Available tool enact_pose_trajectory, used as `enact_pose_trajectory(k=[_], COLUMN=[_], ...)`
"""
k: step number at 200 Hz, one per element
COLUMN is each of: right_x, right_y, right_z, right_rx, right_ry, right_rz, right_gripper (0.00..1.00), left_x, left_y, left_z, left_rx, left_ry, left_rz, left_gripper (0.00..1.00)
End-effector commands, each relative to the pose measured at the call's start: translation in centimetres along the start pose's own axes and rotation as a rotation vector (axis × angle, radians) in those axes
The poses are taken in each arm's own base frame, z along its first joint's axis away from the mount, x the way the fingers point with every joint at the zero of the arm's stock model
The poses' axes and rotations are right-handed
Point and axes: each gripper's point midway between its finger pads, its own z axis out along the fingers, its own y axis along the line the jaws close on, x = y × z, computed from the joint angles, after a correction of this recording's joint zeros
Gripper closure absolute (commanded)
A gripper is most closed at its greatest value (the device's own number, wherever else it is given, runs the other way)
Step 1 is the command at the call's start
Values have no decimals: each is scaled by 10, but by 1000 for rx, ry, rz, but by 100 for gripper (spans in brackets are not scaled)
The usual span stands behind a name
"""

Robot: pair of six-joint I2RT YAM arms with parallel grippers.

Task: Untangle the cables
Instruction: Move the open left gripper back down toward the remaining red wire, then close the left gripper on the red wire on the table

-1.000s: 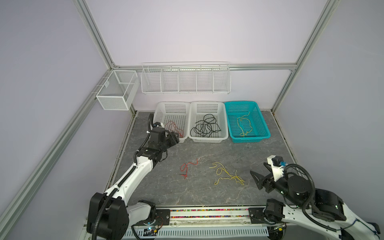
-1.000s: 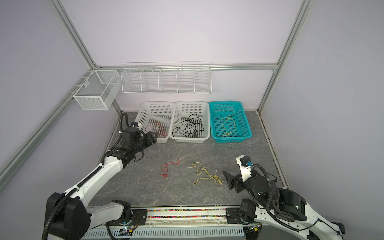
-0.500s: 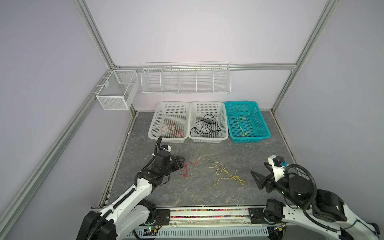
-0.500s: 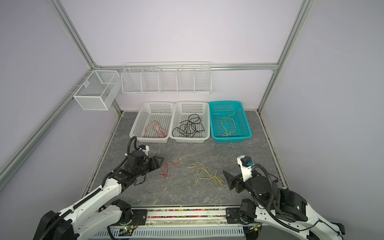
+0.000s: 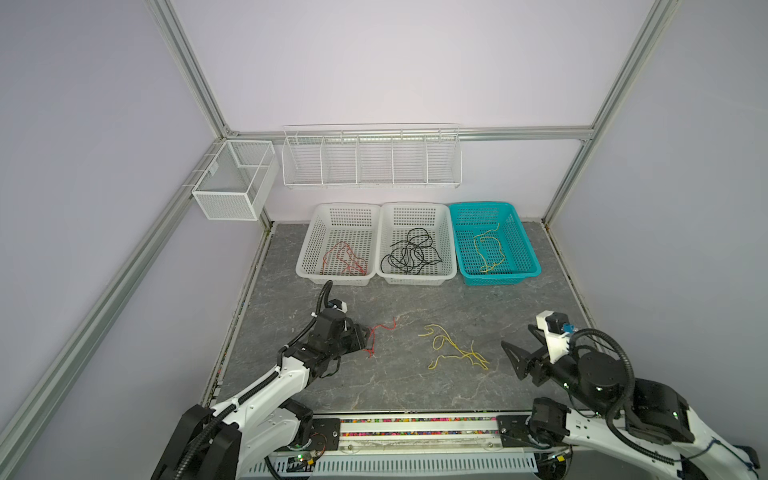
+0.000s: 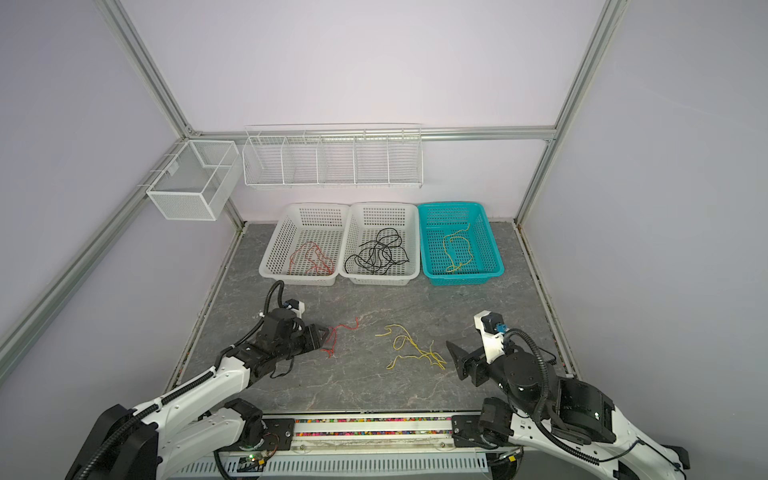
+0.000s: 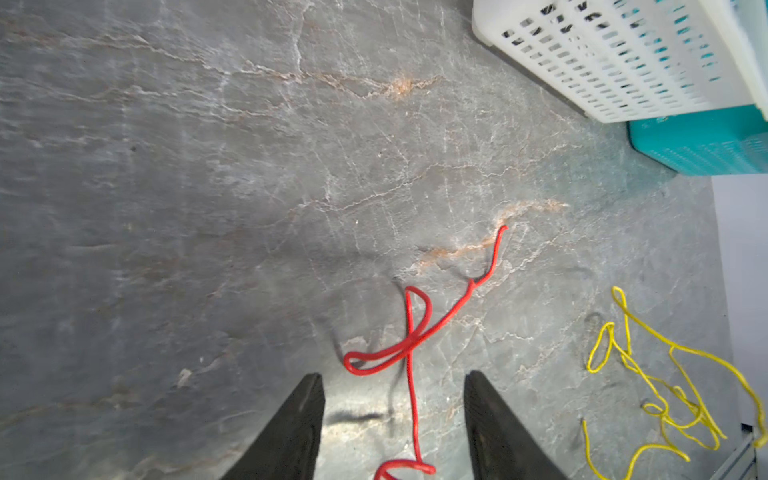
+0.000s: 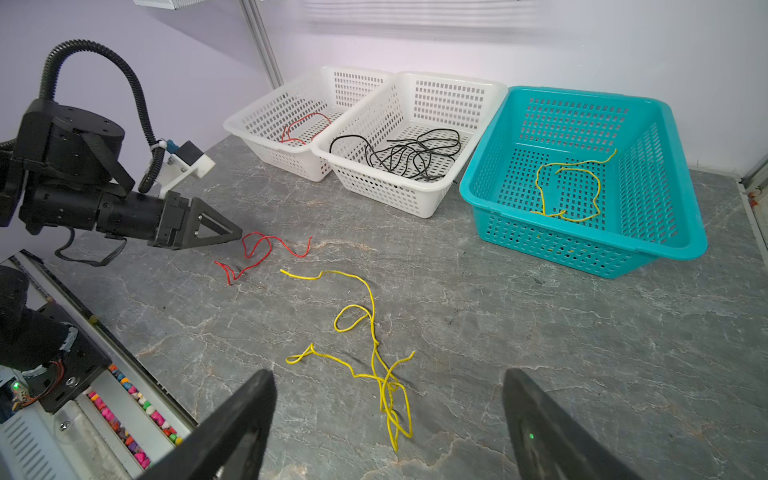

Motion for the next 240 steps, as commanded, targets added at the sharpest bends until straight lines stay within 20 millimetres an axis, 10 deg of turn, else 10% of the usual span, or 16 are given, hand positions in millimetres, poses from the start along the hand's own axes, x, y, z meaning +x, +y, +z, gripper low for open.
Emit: enact_pose_trajectory(k=[1,240], right_x=[-3,-2], right_y=[0,3], right_z=[0,-1], right_rx=[-6,-24], right_ry=[-24,-28], right_rz=[-2,-8], right_gripper=[12,12], left_x=[-2,-7], left_y=[-1,-8], left_z=[5,39], left_rx=[4,11], left_ry=[-12,41], left_rz=[37,69], left_gripper=[48,90])
